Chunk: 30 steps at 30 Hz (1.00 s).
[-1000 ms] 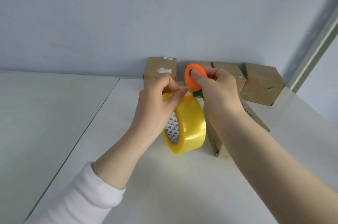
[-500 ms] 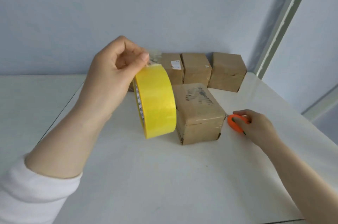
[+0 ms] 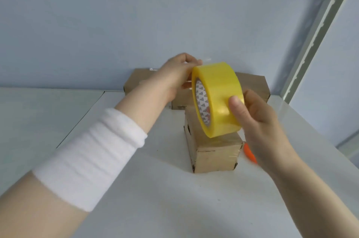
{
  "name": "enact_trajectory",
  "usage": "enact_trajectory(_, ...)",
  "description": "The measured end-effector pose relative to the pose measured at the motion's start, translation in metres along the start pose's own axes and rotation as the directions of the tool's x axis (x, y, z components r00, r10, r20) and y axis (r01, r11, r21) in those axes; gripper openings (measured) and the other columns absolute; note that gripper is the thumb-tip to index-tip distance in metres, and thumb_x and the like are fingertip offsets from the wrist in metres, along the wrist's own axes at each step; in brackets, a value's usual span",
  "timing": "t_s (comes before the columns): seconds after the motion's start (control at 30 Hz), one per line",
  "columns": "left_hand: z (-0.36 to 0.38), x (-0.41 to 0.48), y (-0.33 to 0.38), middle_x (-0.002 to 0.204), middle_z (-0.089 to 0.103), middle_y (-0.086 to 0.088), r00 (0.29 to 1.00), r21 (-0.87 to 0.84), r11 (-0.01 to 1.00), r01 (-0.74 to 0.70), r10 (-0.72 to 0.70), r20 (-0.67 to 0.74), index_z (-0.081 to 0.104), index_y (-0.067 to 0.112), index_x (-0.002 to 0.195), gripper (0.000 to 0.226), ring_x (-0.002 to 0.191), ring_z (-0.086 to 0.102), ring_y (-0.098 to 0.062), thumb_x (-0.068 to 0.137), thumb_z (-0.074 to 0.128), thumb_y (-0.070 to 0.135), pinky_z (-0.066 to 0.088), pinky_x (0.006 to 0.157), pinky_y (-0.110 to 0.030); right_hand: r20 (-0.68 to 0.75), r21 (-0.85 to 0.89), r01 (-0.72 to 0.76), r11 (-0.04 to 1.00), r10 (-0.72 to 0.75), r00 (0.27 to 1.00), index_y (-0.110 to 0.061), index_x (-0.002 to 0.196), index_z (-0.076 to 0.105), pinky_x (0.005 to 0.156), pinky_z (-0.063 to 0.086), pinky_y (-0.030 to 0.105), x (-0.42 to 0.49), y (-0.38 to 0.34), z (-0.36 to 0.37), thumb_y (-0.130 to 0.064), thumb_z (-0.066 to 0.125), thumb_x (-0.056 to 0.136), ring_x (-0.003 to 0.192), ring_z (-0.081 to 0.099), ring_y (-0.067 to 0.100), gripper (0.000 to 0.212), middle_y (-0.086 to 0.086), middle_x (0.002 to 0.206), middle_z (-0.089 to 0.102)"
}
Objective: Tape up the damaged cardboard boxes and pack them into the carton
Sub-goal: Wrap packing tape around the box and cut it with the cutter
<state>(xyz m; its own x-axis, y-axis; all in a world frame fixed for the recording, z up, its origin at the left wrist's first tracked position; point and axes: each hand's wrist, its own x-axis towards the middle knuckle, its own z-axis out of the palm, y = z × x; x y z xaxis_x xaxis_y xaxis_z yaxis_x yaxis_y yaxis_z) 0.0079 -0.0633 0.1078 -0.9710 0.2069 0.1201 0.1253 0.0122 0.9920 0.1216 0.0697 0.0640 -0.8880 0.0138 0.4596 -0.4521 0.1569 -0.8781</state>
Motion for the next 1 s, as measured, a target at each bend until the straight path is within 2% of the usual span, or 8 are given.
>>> enact_trajectory(0.07,-0.002,0.017,-0.012,0.069,0.055,-0.002,0.994,0.016,0.995,0.102,-0.103,0.023,0.048,0.017,0.075,0.022,0.062,0.053,-0.014,0.091,0.053,0.003,0.049,0.062,-0.027,-0.053,-0.045,-0.063,0.997,0.061,0.997,-0.016,0.081,0.06,0.057,0.045,0.017,0.011,0.004,0.0,-0.054,0.047,0.074,0.061,0.055,0.005,0.041,-0.006,0.068,0.061)
enact_trajectory(0.17,-0.003,0.034,-0.025,0.073,0.059,-0.002,0.969,0.065,0.972,0.227,-0.232,0.083,0.053,0.017,0.075,0.019,0.064,0.057,-0.014,0.091,0.056,0.009,0.053,0.061,-0.029,-0.122,-0.048,-0.19,0.981,0.183,0.976,-0.002,0.09,0.063,0.077,0.051,0.048,0.028,0.008,0.001,-0.061,0.043,0.074,0.082,0.063,0.034,0.064,0.02,0.092,0.066)
enact_trajectory(0.3,-0.006,0.048,-0.035,0.075,0.064,-0.003,0.942,0.091,0.952,0.291,-0.302,0.149,0.06,0.014,0.074,0.018,0.066,0.061,-0.014,0.091,0.057,0.012,0.056,0.058,-0.025,-0.022,0.07,-0.226,0.972,0.228,0.973,-0.032,0.09,0.071,0.068,0.057,0.021,0.032,0.019,-0.001,-0.064,0.048,0.078,0.085,0.069,0.006,0.041,-0.008,0.093,0.073)
enact_trajectory(0.43,-0.009,0.054,-0.043,0.075,0.066,-0.003,0.923,0.076,0.941,0.329,-0.337,0.187,0.062,0.01,0.08,0.015,0.06,0.064,-0.011,0.093,0.055,0.014,0.056,0.052,-0.022,0.11,0.066,-0.241,0.968,0.233,0.966,-0.031,0.11,0.061,0.079,0.055,0.022,0.013,0.041,0.002,-0.055,0.064,0.068,0.099,0.067,0.009,0.048,-0.011,0.106,0.071)
enact_trajectory(0.63,-0.01,0.058,-0.06,0.068,0.067,-0.001,0.939,0.12,0.945,0.305,-0.319,0.127,0.062,0.013,0.084,0.007,0.064,0.064,-0.012,0.09,0.06,0.012,0.056,0.059,-0.021,-0.257,0.052,-0.101,0.994,0.111,0.96,-0.029,0.088,0.064,0.066,0.055,0.019,0.03,0.044,0.02,-0.058,0.062,0.067,0.078,0.068,0.003,0.035,-0.017,0.082,0.072)
enact_trajectory(0.73,-0.011,0.053,-0.076,0.053,0.065,0.006,0.942,0.085,0.942,0.324,-0.33,0.065,0.063,0.017,0.077,0.013,0.054,0.063,-0.006,0.088,0.062,0.011,0.052,0.047,-0.016,-0.399,0.067,-0.095,0.993,0.114,0.91,-0.028,0.073,0.067,0.061,0.054,0.02,0.038,0.047,0.032,-0.048,0.06,0.072,0.068,0.066,0.003,0.021,-0.014,0.07,0.071)
enact_trajectory(0.87,-0.01,0.051,-0.087,0.061,0.065,0.005,0.933,0.039,0.935,0.353,-0.355,0.062,0.066,0.019,0.075,0.016,0.055,0.061,-0.005,0.088,0.061,0.011,0.048,0.045,-0.015,-0.491,0.086,-0.118,0.989,0.145,0.859,-0.03,0.058,0.068,0.058,0.054,0.025,0.051,0.043,0.042,-0.05,0.064,0.07,0.058,0.064,0.007,0.024,-0.009,0.058,0.067)
enact_trajectory(1.0,-0.006,0.051,-0.094,0.076,0.067,-0.002,0.915,0.045,0.921,0.387,-0.389,0.109,0.068,0.016,0.078,0.012,0.069,0.061,-0.014,0.086,0.063,0.008,0.055,0.067,-0.026,-0.54,0.084,-0.155,0.984,0.176,0.823,-0.029,0.051,0.067,0.053,0.056,0.033,0.056,0.033,0.045,-0.054,0.067,0.067,0.051,0.063,0.011,0.03,-0.006,0.051,0.065)
